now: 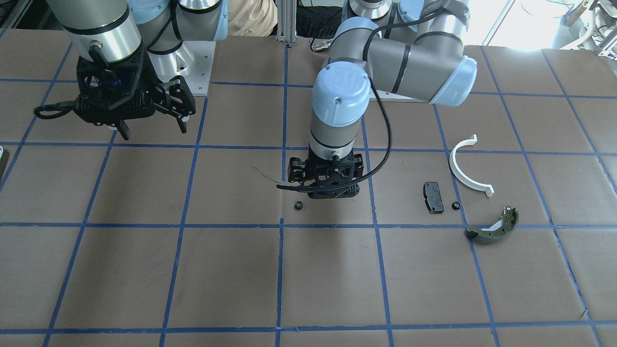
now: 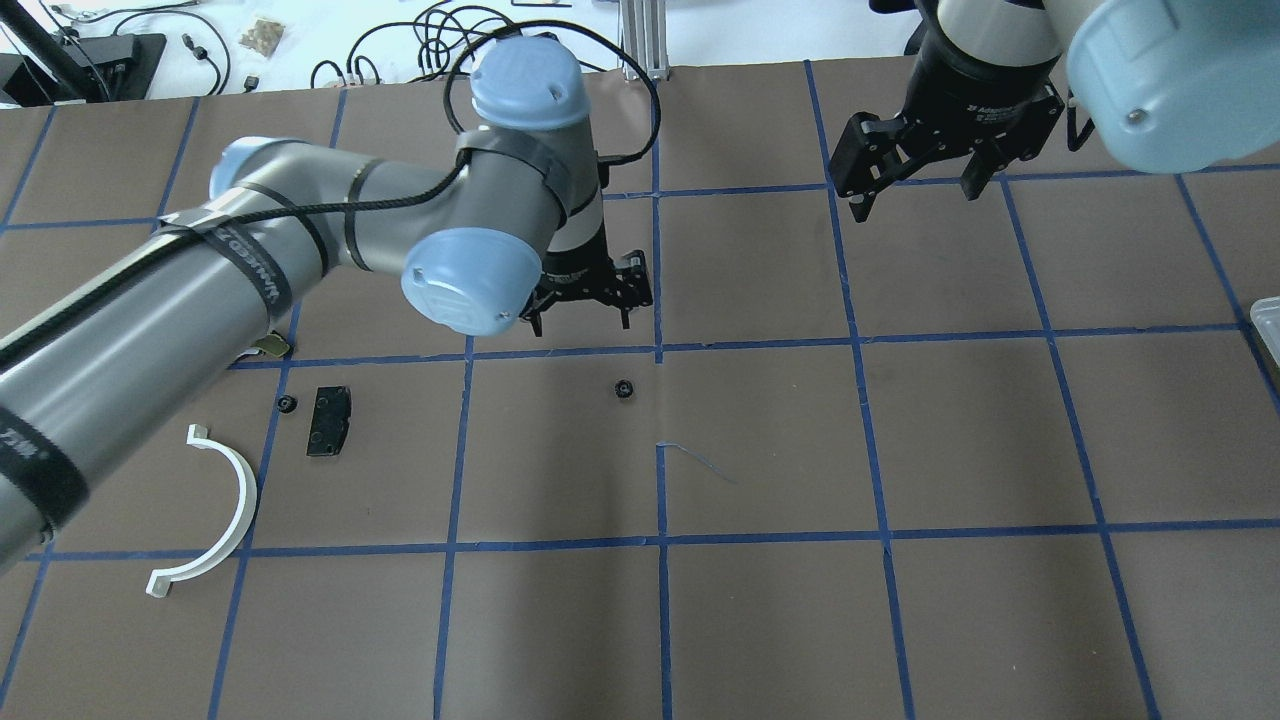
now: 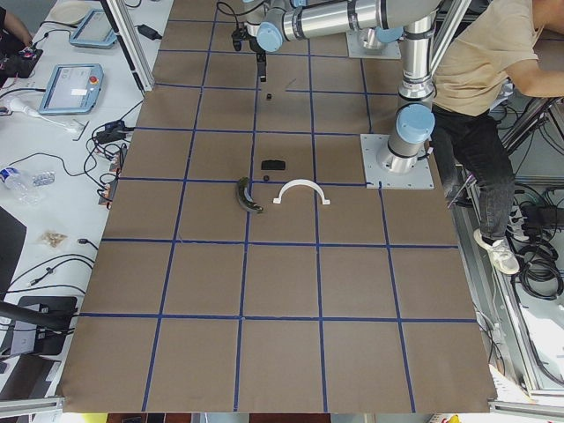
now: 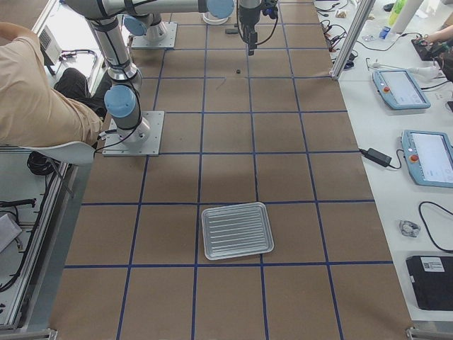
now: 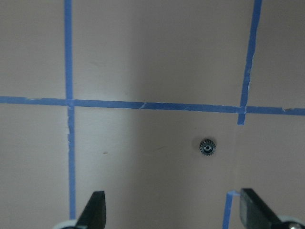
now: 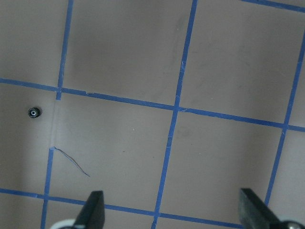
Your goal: Place bearing gear from tray to pile
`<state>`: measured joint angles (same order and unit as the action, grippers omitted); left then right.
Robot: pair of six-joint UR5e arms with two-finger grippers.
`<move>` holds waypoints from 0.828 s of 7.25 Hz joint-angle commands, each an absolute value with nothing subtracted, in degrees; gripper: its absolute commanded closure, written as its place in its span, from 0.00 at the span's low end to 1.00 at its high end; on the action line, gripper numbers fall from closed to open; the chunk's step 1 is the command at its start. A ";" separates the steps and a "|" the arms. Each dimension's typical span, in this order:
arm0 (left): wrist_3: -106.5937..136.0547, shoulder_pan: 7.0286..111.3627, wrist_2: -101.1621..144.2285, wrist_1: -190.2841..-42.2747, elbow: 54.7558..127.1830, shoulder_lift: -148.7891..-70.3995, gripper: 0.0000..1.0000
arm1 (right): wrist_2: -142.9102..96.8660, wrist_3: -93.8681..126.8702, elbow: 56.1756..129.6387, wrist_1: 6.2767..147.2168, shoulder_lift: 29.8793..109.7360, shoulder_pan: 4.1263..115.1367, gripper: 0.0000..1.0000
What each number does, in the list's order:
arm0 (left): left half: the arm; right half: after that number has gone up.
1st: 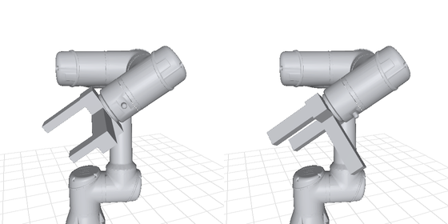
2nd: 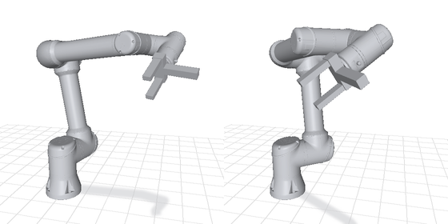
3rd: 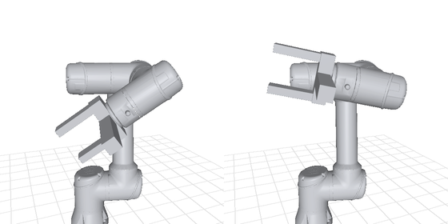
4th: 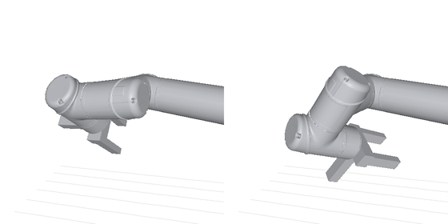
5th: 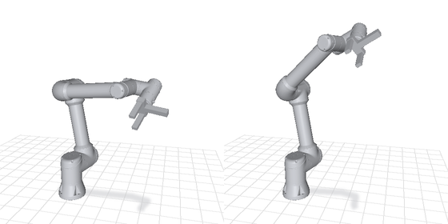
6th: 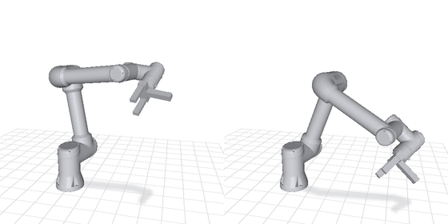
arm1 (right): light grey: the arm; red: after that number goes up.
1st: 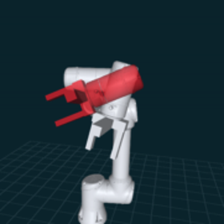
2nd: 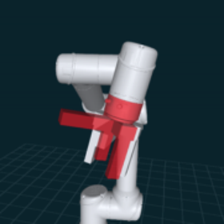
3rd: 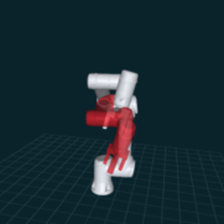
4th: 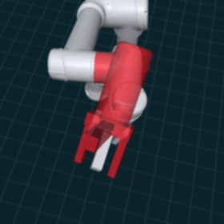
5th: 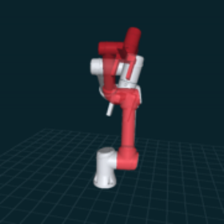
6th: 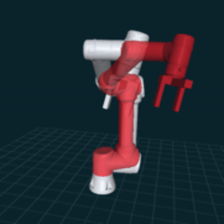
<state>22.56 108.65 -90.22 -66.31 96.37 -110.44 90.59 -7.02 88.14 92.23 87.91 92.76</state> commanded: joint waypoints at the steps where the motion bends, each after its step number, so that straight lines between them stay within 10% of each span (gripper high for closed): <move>1: 25.04 111.00 -90.18 -55.41 101.15 -114.77 0.00 | 91.14 -4.85 92.70 91.93 90.68 92.20 0.00; 6: 24.35 111.45 -90.53 -54.05 101.69 -119.18 0.05 | 91.58 -3.00 92.81 91.85 91.49 92.46 0.00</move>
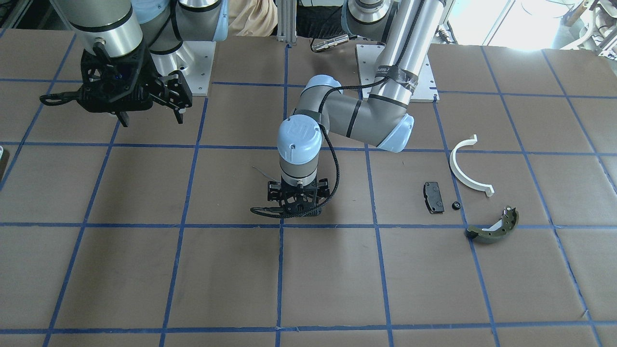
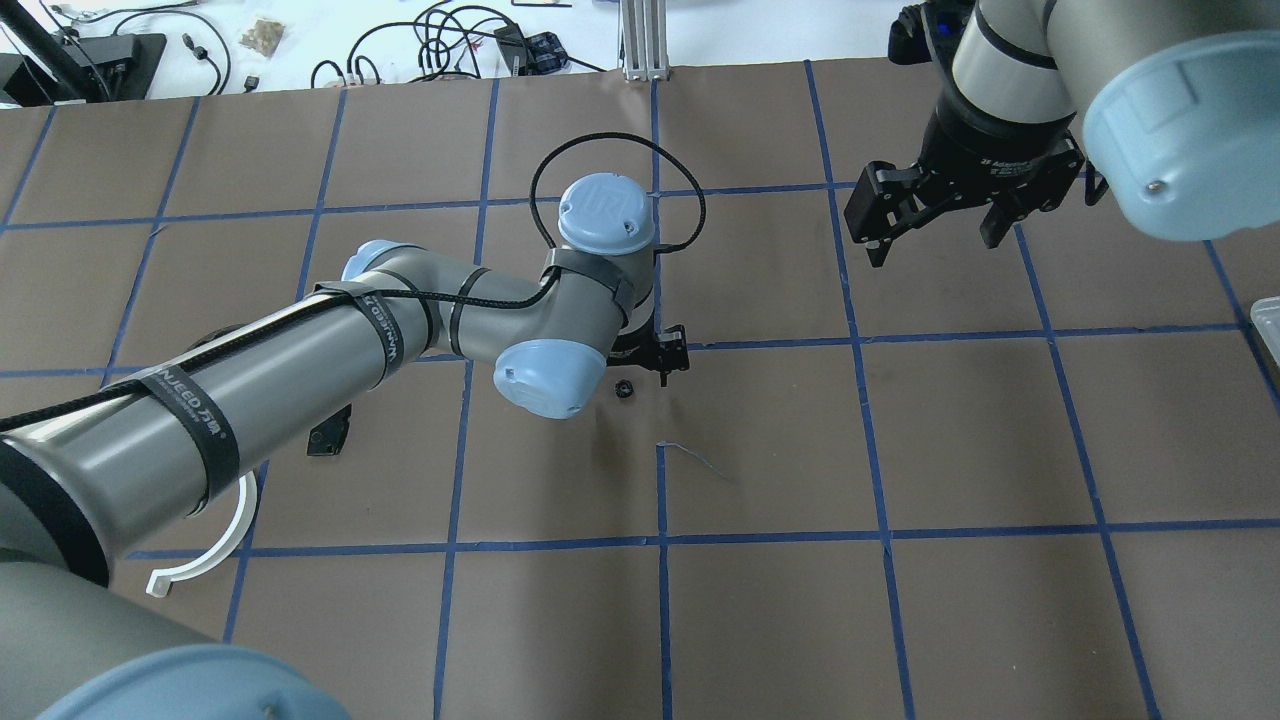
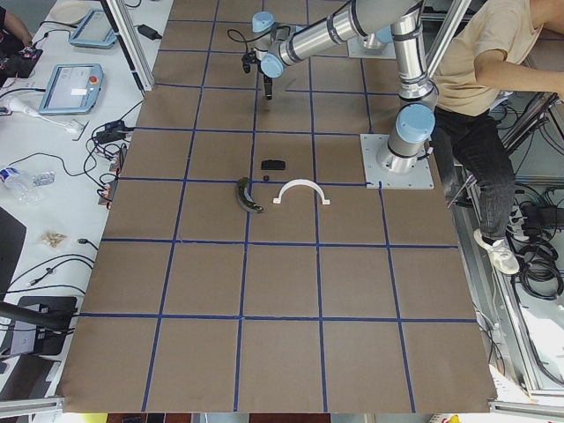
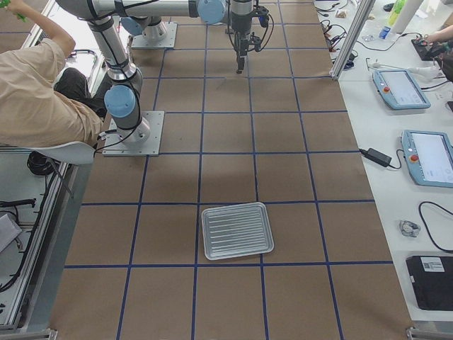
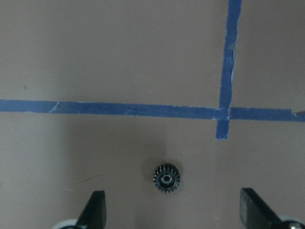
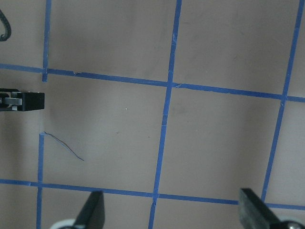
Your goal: Place bearing gear from tray to pile
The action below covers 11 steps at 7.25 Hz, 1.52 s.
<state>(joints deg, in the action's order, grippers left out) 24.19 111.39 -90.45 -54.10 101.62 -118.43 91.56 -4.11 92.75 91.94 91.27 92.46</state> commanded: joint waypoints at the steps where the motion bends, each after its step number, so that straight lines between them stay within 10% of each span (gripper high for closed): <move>1: 24.78 111.45 -90.61 -54.05 101.69 -119.35 0.20 | 91.67 -2.99 92.81 91.76 91.58 92.46 0.00; 3: 24.87 111.45 -90.53 -53.96 101.60 -119.27 0.74 | 91.84 -2.99 92.81 91.76 91.67 92.46 0.00; 5: 24.87 111.53 -90.44 -53.96 101.43 -119.01 1.00 | 92.72 -3.08 93.08 91.67 92.63 92.46 0.00; 11: 5.08 97.87 -92.02 -63.60 99.75 -109.79 1.00 | 94.48 -2.99 93.25 91.67 92.81 92.55 0.00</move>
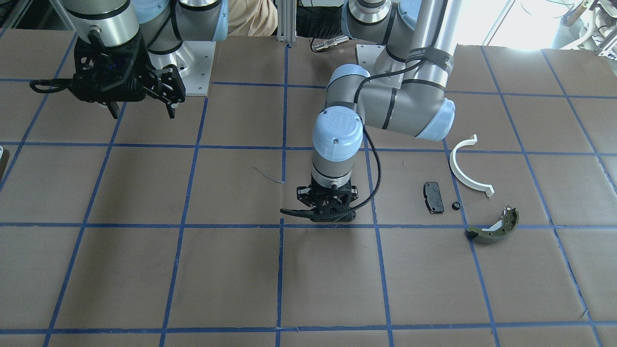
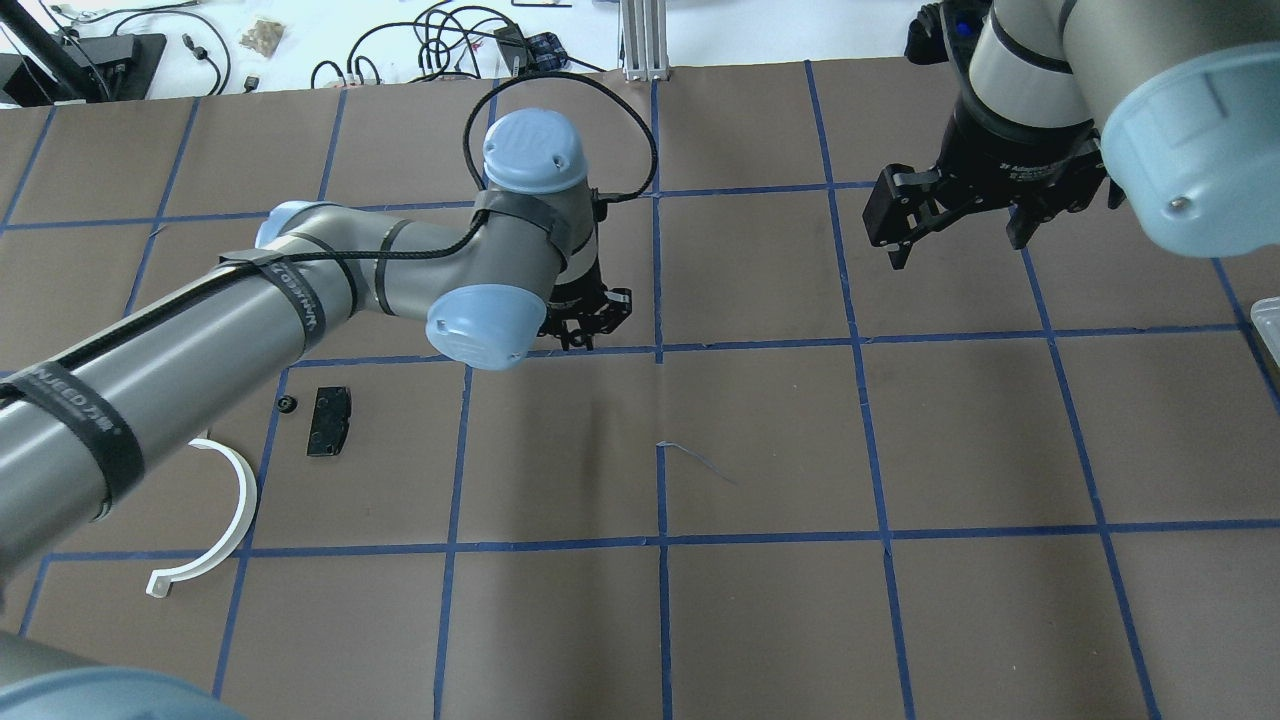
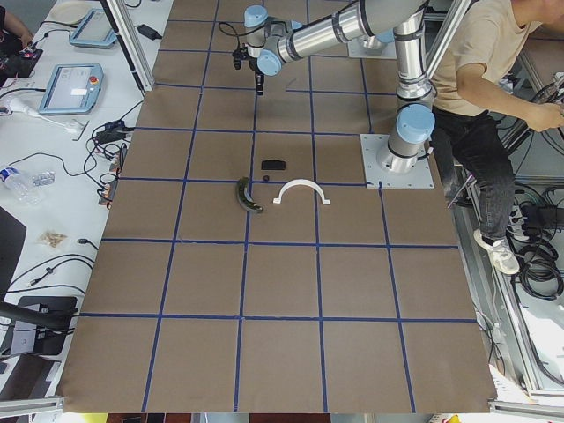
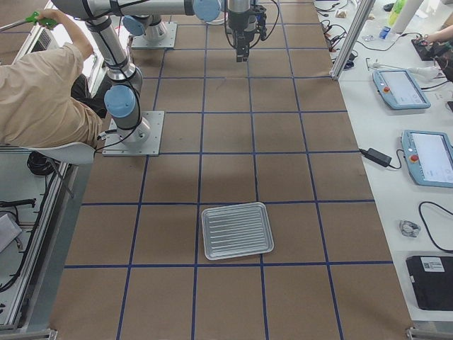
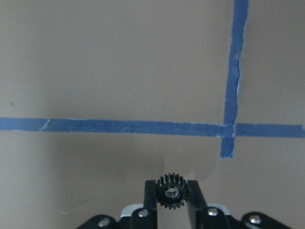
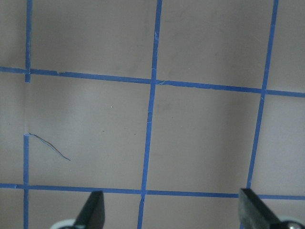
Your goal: Place bearing gear from tray to pile
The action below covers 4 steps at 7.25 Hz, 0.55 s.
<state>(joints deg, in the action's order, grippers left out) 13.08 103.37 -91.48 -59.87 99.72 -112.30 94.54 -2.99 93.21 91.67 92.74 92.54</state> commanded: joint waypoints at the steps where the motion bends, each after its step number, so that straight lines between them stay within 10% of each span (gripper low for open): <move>1: 1.01 94.43 -94.28 -65.46 100.71 -107.51 1.00 | 94.40 -2.99 93.25 91.76 92.90 92.55 0.00; 4: -17.25 81.44 -96.42 -62.94 107.29 -105.03 1.00 | 94.39 -2.99 93.34 91.67 92.99 92.55 0.00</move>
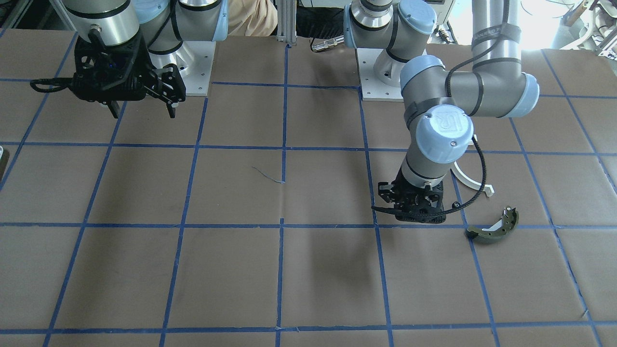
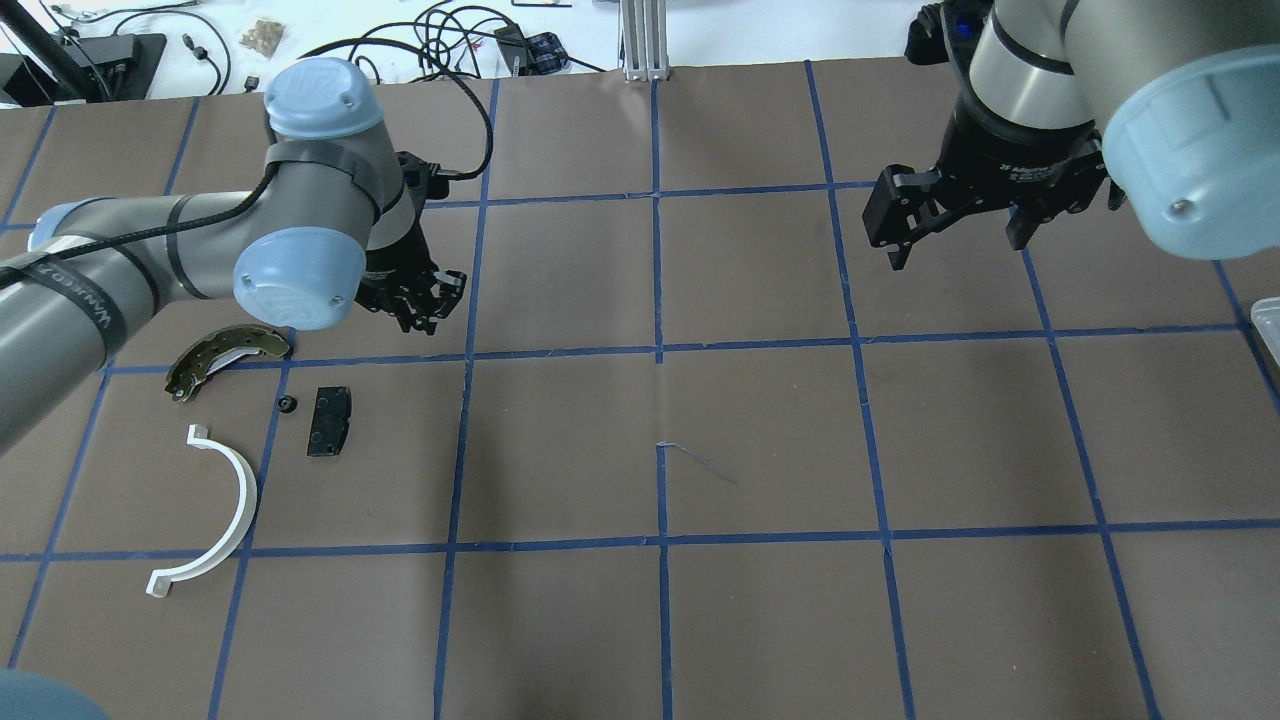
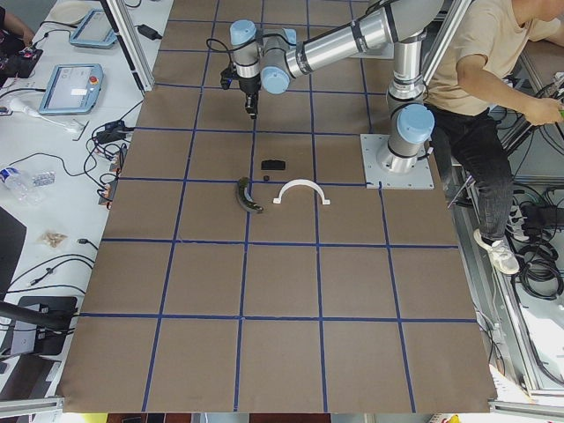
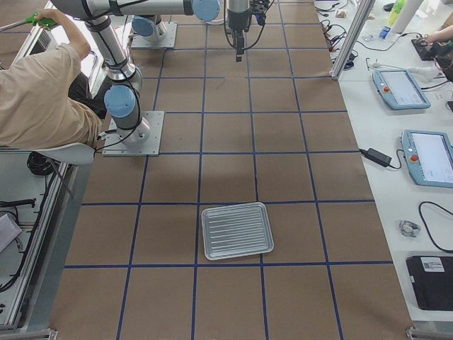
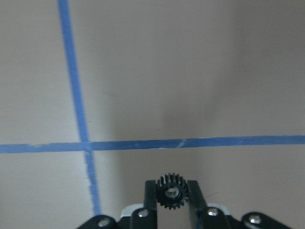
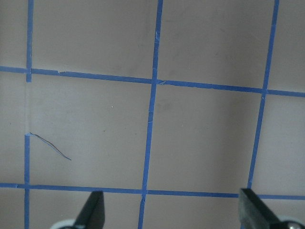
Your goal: Place bearing gear from tray to pile
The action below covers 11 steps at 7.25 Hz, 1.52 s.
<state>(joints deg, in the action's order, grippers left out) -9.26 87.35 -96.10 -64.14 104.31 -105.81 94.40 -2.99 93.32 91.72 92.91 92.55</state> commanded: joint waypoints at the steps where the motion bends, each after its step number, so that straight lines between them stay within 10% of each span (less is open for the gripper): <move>1: -21.06 78.08 -96.50 -60.15 109.49 -104.59 1.00 | 94.39 -2.99 93.34 91.67 93.25 92.55 0.00; 10: -23.64 66.80 -96.15 -44.21 126.83 -103.62 0.96 | 94.22 -2.37 98.88 94.13 96.15 92.55 0.00; 11: -24.16 66.80 -96.24 -44.21 126.57 -103.27 0.01 | 94.22 -2.37 98.79 94.13 96.15 92.55 0.00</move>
<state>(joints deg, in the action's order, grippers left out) -23.74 66.86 -96.16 -44.28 126.55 -103.47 94.24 -2.41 98.79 94.03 96.12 92.55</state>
